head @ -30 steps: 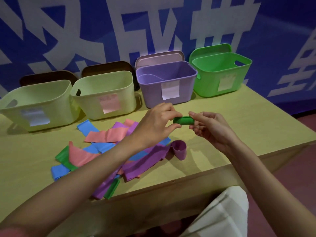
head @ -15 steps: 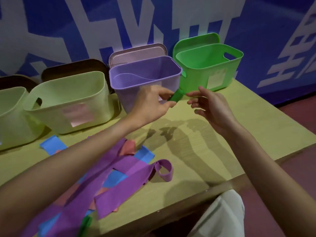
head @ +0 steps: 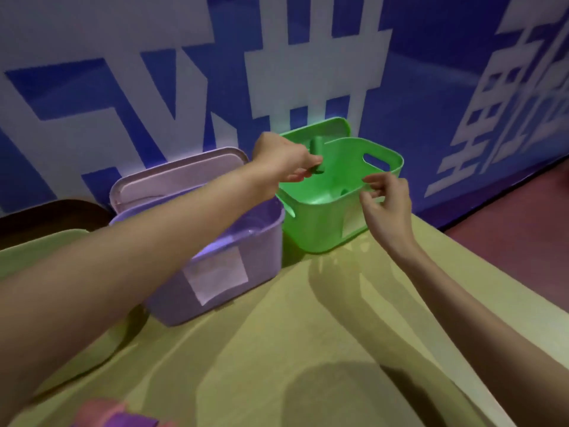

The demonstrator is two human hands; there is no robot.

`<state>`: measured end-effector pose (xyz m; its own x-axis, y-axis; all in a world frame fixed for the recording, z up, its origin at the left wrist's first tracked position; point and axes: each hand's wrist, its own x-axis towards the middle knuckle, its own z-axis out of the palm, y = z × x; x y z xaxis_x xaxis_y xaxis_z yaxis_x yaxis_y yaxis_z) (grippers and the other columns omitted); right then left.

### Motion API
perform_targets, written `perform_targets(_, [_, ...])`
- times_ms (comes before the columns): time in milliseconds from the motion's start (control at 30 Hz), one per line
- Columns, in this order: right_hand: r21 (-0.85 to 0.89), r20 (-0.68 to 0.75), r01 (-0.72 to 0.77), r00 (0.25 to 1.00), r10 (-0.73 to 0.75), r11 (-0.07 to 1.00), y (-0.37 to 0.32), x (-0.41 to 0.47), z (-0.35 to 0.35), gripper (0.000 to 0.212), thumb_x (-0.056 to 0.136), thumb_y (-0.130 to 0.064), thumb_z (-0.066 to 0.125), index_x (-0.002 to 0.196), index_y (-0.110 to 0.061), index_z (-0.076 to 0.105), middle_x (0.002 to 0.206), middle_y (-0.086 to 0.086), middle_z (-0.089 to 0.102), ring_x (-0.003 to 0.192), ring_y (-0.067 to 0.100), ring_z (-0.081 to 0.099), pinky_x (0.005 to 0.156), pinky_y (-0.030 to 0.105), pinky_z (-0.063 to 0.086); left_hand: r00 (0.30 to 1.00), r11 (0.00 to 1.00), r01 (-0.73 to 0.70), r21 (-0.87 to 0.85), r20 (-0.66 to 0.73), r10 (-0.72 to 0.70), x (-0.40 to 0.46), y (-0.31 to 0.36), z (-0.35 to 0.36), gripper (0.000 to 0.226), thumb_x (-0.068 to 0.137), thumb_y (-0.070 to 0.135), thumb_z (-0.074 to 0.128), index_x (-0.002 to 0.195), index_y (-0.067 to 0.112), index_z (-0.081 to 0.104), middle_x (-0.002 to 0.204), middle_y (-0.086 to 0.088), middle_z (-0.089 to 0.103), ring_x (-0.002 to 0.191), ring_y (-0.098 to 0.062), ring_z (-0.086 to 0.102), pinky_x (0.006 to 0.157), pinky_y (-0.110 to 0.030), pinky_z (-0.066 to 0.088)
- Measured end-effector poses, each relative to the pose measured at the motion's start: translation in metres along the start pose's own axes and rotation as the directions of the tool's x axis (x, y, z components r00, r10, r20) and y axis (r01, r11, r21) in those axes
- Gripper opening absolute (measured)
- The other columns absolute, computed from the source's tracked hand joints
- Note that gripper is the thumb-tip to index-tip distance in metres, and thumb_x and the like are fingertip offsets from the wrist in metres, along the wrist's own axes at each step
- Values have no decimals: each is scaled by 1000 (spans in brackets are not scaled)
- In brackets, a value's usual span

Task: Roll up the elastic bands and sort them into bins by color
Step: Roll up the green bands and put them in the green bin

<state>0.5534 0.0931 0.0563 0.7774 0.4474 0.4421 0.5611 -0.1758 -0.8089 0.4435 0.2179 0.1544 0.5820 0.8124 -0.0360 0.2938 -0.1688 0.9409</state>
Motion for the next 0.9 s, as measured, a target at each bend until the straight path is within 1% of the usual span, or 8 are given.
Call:
perform_targets(100, [-32,-61,-30,998,28,999,11,20,0,15,91,-9,55,103,-8,63,104,6,43,94,24,55,87,19,42,992,990,126,-59,41,-123,41,-3,20,16,77,-1,74,79,-1,59,74,-13,67,57,-16,63,60,-25,57])
perform_targets(167, [-65,-74,-31,997,26,997,19,31,0,12,91,-15,58,100,-11,65,101,4,40,98,28,54,93,37,46,978,982,189,-23,96,-186,63,-9,36,15,81,-6,69,79,0,55,74,-12,64,62,-18,62,60,-26,56])
perform_targets(233, [-89,-96,-13,995,5,996,25,39,1,11,90,-17,60,97,-10,67,98,4,40,98,29,52,94,43,45,953,964,266,18,148,-265,82,-18,54,15,83,-10,62,81,0,51,74,-13,61,62,-19,61,57,-28,56])
perform_targets(367, [-183,-149,15,988,-43,983,25,58,3,13,84,-15,64,95,-12,68,100,8,41,104,28,43,91,32,35,885,916,365,167,242,-397,108,-28,83,14,92,-7,50,79,-3,48,80,-15,54,61,-19,56,52,-25,53])
perform_targets(533, [-296,-80,-8,997,-17,955,20,78,7,21,81,-17,63,101,-17,67,113,8,46,115,28,37,95,34,23,790,826,443,348,284,-543,122,-36,101,27,98,4,43,72,-1,48,80,-13,47,62,-18,50,36,-23,47])
perform_targets(667, [-332,-7,24,1000,-28,943,20,79,10,20,81,-18,63,100,-22,69,114,5,52,119,24,39,97,30,17,779,795,424,433,274,-564,129,-43,108,25,98,5,45,75,-1,49,92,-12,50,59,-18,48,27,-20,40])
perform_targets(800, [-322,-3,4,1000,-6,947,21,79,12,20,81,-17,62,98,-25,69,115,3,52,120,22,38,99,31,15,798,780,392,488,241,-552,137,-50,113,21,98,6,46,79,0,53,129,-12,54,59,-17,47,26,-17,36])
perform_targets(900, [-313,-6,3,1000,-5,950,21,78,12,20,81,-17,61,97,-26,69,115,1,51,120,20,38,100,31,14,790,774,399,491,245,-563,141,-51,118,15,98,7,45,89,2,57,113,-12,55,59,-16,47,28,-16,37])
